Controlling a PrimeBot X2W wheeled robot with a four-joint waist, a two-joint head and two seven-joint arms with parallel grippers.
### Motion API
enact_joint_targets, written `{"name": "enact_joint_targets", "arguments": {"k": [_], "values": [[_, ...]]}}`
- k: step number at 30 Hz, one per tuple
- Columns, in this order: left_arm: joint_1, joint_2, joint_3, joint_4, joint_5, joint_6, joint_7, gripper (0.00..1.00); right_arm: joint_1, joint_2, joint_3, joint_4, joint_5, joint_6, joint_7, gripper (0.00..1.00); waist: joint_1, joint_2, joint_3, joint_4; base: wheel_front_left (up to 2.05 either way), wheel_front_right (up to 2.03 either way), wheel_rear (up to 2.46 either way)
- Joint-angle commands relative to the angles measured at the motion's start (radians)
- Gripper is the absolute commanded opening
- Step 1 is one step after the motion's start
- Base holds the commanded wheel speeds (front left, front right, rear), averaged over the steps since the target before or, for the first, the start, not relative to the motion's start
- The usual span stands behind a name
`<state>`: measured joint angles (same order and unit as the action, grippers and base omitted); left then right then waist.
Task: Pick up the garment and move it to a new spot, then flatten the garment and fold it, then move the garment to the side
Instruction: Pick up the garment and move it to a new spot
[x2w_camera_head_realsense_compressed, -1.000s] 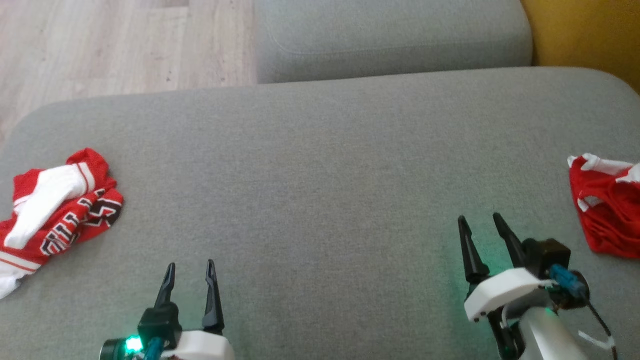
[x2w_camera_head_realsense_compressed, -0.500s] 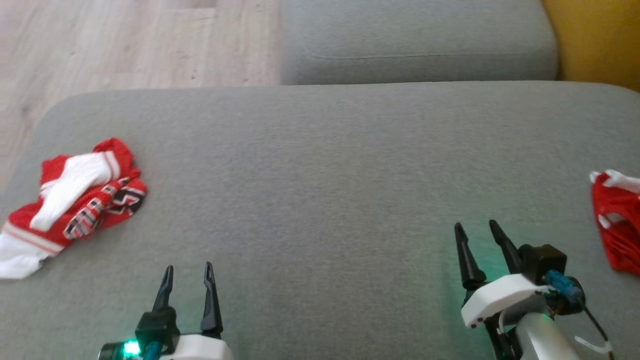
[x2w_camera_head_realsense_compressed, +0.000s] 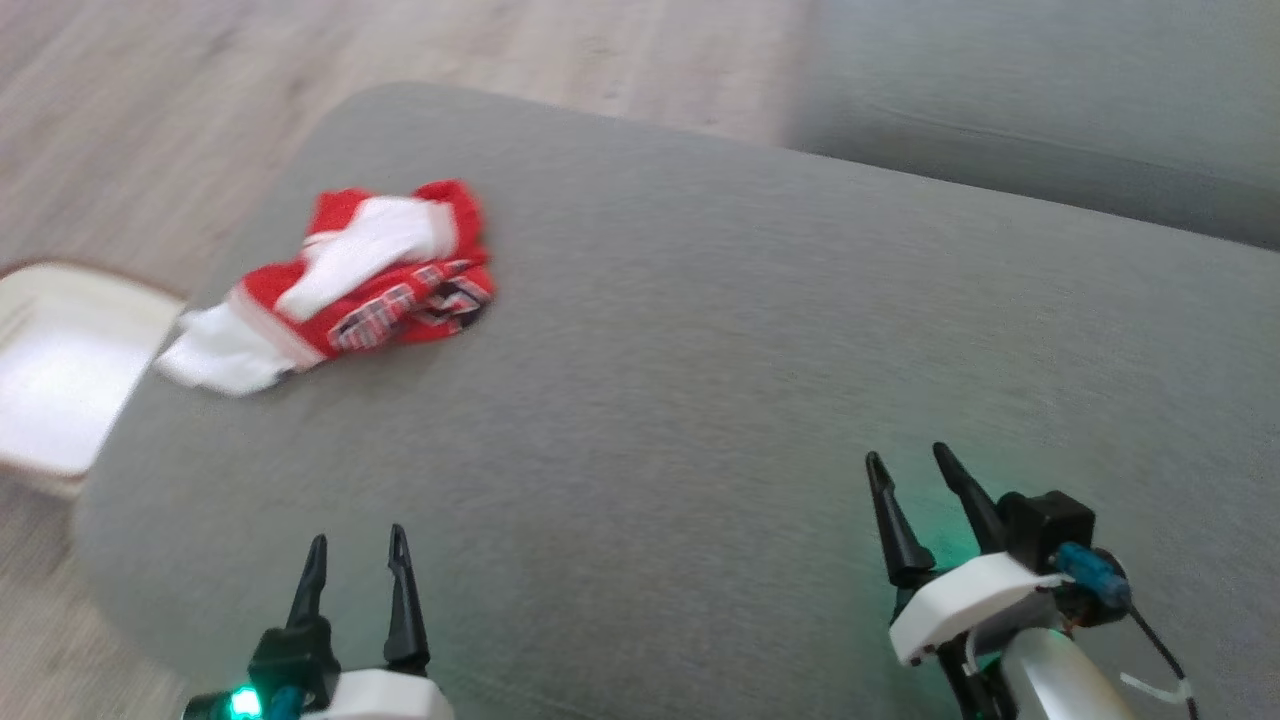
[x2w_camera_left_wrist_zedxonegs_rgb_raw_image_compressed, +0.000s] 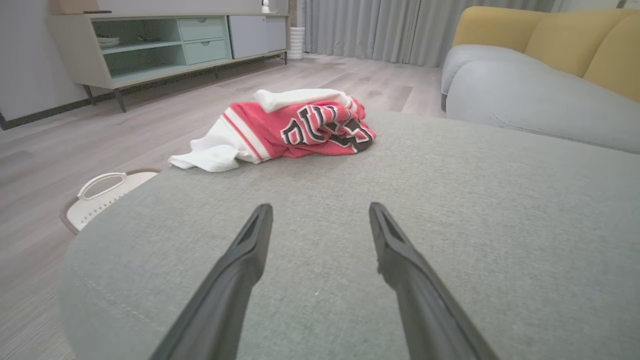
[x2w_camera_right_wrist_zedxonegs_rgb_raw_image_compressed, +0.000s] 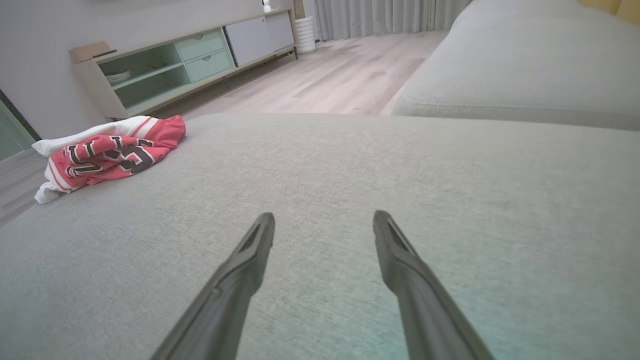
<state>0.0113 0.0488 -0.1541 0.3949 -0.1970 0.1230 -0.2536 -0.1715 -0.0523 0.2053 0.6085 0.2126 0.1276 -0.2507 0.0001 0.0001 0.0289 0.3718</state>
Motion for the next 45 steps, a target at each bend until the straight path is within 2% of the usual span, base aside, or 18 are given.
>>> {"name": "enact_joint_targets", "arguments": {"k": [1,8,14,20,24,32,36,41,45], "values": [[-0.005,0.001,0.042,-0.025,-0.004,0.000,-0.008,1.00,-0.027,0.002,0.033,-0.030,0.009,0.003,-0.011,1.00,-0.0001,-0.0001,0.013,0.080,0.00,0.00,0.00],[-0.003,0.001,0.074,-0.023,0.009,-0.015,-0.008,1.00,-0.035,0.002,0.063,-0.028,0.027,0.003,-0.011,1.00,-0.0001,-0.0001,0.019,0.115,0.00,0.00,0.00],[-0.039,0.001,0.086,-0.060,0.005,-0.048,-0.008,1.00,-0.041,0.002,0.052,-0.028,0.011,0.003,-0.011,1.00,-0.0001,-0.0001,0.057,0.107,0.00,0.00,0.00],[-0.160,0.003,0.107,-0.162,0.027,-0.095,-0.008,1.00,-0.064,0.002,0.017,-0.046,-0.023,0.003,-0.011,1.00,-0.0001,-0.0001,0.135,0.088,0.00,0.00,0.00],[-0.299,0.031,0.148,-0.166,0.055,-0.117,-0.008,1.00,-0.087,0.002,0.004,-0.070,-0.030,0.003,-0.011,1.00,-0.0001,-0.0001,0.191,0.060,0.00,0.00,0.00],[-0.583,0.139,0.204,0.019,0.064,-0.163,-0.008,1.00,-0.144,-0.016,0.036,-0.125,-0.031,0.003,-0.011,1.00,-0.0001,-0.0001,0.296,-0.044,0.00,0.00,0.00],[-0.674,0.187,0.208,0.167,0.055,-0.186,0.022,1.00,-0.169,-0.037,0.053,-0.156,-0.019,0.003,-0.011,1.00,-0.0001,-0.0001,0.339,-0.094,0.00,0.00,0.00],[-0.749,0.237,0.229,0.346,0.039,-0.183,0.071,1.00,-0.197,-0.061,0.067,-0.185,-0.010,0.003,-0.011,1.00,-0.0001,-0.0001,0.388,-0.153,0.00,0.00,0.00],[-0.784,0.257,0.247,0.457,0.023,-0.166,0.086,1.00,-0.210,-0.069,0.071,-0.194,0.014,0.003,-0.011,1.00,-0.0001,-0.0001,0.415,-0.189,0.00,0.00,0.00]]}}
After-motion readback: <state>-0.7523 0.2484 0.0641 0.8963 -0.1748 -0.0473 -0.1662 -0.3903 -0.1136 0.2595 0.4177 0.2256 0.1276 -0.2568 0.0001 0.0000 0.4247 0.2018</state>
